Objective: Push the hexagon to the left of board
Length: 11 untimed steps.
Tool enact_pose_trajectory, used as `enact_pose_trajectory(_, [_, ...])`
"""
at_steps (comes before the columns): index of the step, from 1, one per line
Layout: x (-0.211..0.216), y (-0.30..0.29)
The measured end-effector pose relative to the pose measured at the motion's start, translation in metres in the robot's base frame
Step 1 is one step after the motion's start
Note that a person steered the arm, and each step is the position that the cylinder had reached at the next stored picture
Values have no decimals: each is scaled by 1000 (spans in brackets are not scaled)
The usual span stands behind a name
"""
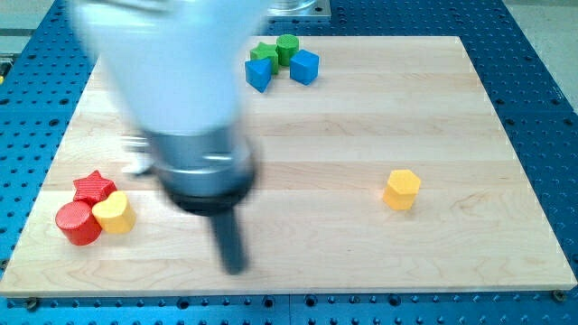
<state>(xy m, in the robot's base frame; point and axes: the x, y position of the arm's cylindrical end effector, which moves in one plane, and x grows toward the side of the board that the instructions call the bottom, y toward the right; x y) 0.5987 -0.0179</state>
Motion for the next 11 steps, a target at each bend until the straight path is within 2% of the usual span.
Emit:
enact_pose_trajectory(1, [-35, 100])
enact_pose_trajectory(2, [-45, 193])
enact_pose_trajectory(3, [-72, 187])
enact_pose_trajectory(4, [-69, 100])
enact_pose_trajectory(5, [-63, 60])
enact_pose_trajectory(6, [-69, 138])
enact_pose_trajectory(7, [-117, 114])
enact_pose_trajectory(8, [-124, 22])
enact_pose_trajectory(9, [-135, 12])
enact_pose_trajectory(10, [-130, 74])
enact_pose_trajectory(11, [-70, 55])
